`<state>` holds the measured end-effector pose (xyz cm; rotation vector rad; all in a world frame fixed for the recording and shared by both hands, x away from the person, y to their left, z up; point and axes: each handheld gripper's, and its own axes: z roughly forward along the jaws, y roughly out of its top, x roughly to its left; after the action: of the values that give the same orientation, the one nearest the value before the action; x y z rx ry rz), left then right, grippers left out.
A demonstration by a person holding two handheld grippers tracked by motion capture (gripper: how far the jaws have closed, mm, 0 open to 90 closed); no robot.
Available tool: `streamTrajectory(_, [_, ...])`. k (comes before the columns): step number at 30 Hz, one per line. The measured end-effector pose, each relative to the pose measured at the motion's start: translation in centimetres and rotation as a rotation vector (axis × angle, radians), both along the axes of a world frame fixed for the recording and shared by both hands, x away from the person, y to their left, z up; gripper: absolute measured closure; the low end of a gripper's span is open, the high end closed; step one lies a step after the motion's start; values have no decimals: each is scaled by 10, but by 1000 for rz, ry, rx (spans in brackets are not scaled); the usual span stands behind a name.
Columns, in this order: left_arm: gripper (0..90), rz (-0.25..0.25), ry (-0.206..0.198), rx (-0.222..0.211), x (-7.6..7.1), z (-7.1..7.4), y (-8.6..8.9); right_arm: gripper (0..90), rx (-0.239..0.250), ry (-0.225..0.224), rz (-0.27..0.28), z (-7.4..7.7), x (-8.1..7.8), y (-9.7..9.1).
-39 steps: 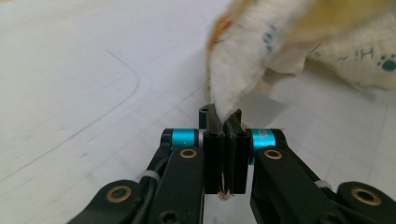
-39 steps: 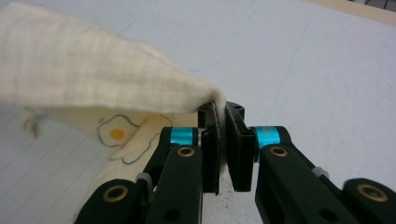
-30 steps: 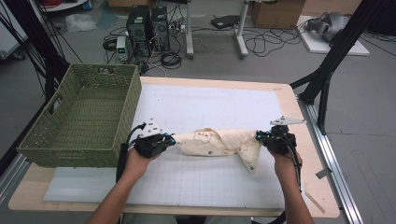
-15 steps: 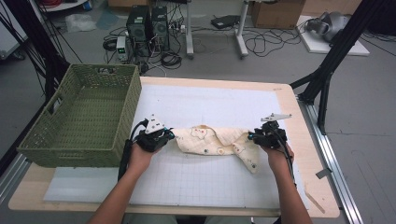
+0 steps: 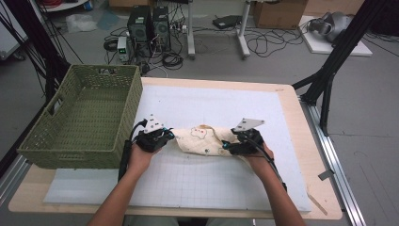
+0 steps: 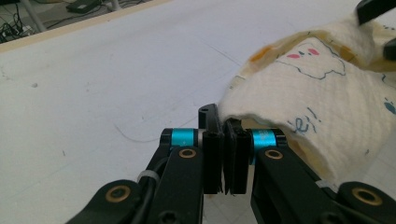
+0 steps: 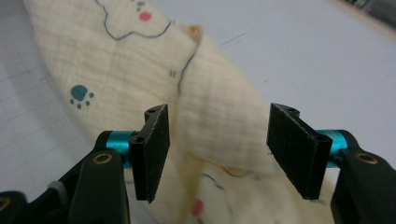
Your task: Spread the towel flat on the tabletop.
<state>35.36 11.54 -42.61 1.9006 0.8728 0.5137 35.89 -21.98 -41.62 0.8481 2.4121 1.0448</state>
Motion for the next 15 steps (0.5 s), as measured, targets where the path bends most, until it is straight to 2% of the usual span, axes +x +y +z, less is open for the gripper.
streamTrajectory(1, [869, -1, 3, -4, 0, 0, 1, 412, -8, 17, -3, -3, 3, 6])
streamTrajectory(4, [869, 2, 7, -15, 0, 0, 2, 547, -69, 8, -26, -8, 10, 16])
streamTrajectory(5, [869, 5, 6, -14, 1, 1, 3, 656, -69, 19, -22, -9, 12, 16])
streamTrajectory(6, [869, 6, 7, -17, 1, 1, 3, 791, -83, 7, -15, -8, 14, 14])
streamTrajectory(8, [869, 12, 7, -18, 1, 1, 5, 807, -71, 11, -7, -7, 15, 11])
streamTrajectory(9, [869, 17, 9, -16, 1, 1, 6, 849, -28, 20, -6, -4, 17, 4])
streamTrajectory(12, [869, 28, 6, -17, 1, 2, 8, 859, 17, 29, -12, 0, 19, -2])
streamTrajectory(14, [869, 32, 0, -11, 1, 2, 9, 867, 5, 8, -25, 6, 29, -6])
streamTrajectory(15, [869, 35, -1, -12, 1, 3, 8, 868, 21, -5, -33, 9, 33, -7])
